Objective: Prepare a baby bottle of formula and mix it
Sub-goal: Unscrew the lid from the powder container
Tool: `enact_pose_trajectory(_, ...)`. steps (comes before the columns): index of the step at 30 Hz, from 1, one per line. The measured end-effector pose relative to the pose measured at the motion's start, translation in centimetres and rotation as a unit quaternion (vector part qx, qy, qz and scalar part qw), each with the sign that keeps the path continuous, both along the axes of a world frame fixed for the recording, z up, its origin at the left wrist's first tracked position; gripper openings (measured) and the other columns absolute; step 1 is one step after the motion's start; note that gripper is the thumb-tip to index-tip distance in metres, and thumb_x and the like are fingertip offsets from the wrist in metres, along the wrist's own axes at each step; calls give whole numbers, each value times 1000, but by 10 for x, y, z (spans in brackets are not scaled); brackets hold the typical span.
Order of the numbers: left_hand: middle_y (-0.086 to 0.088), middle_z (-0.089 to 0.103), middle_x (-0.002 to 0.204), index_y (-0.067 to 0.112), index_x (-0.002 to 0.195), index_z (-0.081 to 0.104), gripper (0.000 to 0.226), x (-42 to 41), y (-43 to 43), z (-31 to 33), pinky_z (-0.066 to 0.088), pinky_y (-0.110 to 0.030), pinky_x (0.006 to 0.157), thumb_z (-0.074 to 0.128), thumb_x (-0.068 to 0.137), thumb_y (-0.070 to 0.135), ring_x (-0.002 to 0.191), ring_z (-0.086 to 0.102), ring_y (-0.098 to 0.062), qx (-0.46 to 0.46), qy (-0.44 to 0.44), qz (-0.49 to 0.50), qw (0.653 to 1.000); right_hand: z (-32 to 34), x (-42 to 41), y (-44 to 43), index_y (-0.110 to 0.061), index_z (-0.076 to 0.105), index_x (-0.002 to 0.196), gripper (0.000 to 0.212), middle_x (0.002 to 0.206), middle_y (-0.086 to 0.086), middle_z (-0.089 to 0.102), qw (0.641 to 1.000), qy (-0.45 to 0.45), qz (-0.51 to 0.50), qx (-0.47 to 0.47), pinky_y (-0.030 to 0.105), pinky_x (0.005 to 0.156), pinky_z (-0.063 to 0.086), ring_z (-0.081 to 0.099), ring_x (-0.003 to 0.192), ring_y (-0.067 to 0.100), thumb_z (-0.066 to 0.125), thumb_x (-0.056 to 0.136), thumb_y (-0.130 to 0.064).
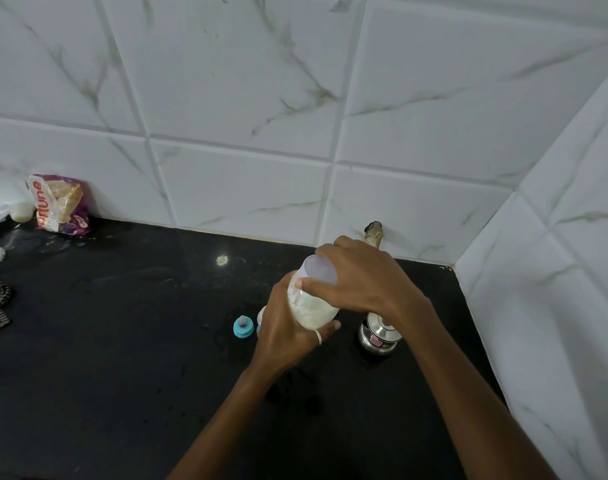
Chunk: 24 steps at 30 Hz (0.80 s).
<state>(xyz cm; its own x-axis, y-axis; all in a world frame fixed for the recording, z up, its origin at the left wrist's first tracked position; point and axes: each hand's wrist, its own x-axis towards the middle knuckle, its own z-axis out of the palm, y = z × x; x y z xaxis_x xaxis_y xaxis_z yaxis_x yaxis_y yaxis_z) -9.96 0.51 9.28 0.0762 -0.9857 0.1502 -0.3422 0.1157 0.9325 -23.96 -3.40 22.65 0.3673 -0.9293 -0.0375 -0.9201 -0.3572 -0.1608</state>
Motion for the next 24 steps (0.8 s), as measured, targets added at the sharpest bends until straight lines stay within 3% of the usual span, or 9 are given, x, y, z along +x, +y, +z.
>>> enact_pose_trajectory(3, 12, 61, 129, 36, 139, 42, 94, 1, 2, 0, 49, -22, 97, 97, 63, 34, 116, 60, -4, -7, 0, -7, 1000, 1, -10, -5, -37, 48, 145, 63, 142, -13, 49, 989, -95, 53, 103, 36, 101, 44, 47, 129, 13, 68, 87, -54)
enact_pose_trajectory(7, 17, 61, 125, 35, 135, 46, 89, -1, -1, -8, 48, -15, 95, 96, 62, 35, 114, 60, 0, 9, -8, -9, 1000, 4, -20, -12, -41, 46, 147, 72, 150, -17, 45, 970, -136, 114, 165, 31, 110, 38, 42, 136, 6, 78, 83, -31)
enact_pose_trajectory(10, 20, 69, 108, 42, 122, 52, 73, -5, -11, -13, 54, -12, 83, 91, 60, 35, 108, 69, -4, 55, -32, -24, 998, 7, -22, -11, -40, 42, 149, 78, 155, -17, 42, 971, -158, 89, 153, 36, 115, 38, 40, 139, 4, 78, 81, -51)
enact_pose_trajectory(12, 21, 68, 110, 41, 123, 53, 77, -4, -10, -12, 54, -11, 84, 92, 57, 40, 107, 68, 0, 41, -18, -11, 999, 11, -20, -8, -35, 42, 150, 80, 154, -13, 45, 979, -155, 36, 128, 41, 111, 43, 46, 136, 10, 66, 82, -70)
enact_pose_trajectory(14, 27, 61, 119, 44, 126, 47, 86, -2, -4, -8, 46, -5, 90, 96, 56, 40, 111, 60, 9, 11, -11, 7, 1000, 15, -14, -3, -30, 47, 147, 86, 146, -7, 54, 992, -94, -14, 89, 41, 102, 48, 54, 128, 16, 50, 81, -83)
enact_pose_trajectory(16, 30, 56, 121, 46, 130, 43, 92, -1, 1, -5, 42, -2, 90, 98, 57, 37, 111, 57, 12, -13, -10, 9, 1000, 17, -7, 2, -25, 57, 136, 88, 127, -3, 66, 999, 5, -39, 30, 36, 82, 47, 61, 108, 18, 37, 80, -90)
enact_pose_trajectory(19, 23, 60, 118, 39, 127, 47, 87, -2, 1, -3, 50, -13, 91, 98, 57, 36, 106, 61, 5, -15, -11, 5, 1000, 15, 3, 8, -23, 64, 117, 84, 105, -3, 69, 996, 73, -41, -24, 33, 70, 35, 59, 89, 18, 31, 80, -91)
enact_pose_trajectory(21, 17, 62, 123, 36, 132, 46, 91, -1, 1, -3, 50, -17, 94, 98, 58, 37, 111, 62, 0, -12, -8, 4, 1000, 13, 3, 9, -26, 61, 123, 78, 114, -4, 68, 997, 70, -27, -19, 33, 74, 34, 61, 100, 19, 37, 83, -88)
enact_pose_trajectory(24, 18, 60, 127, 42, 134, 44, 93, 4, 4, -4, 47, -11, 94, 98, 59, 37, 115, 60, 2, -12, -10, 3, 1000, 13, -3, 8, -34, 51, 141, 70, 139, -9, 60, 999, -2, -1, 37, 34, 88, 43, 56, 124, 17, 53, 85, -75)
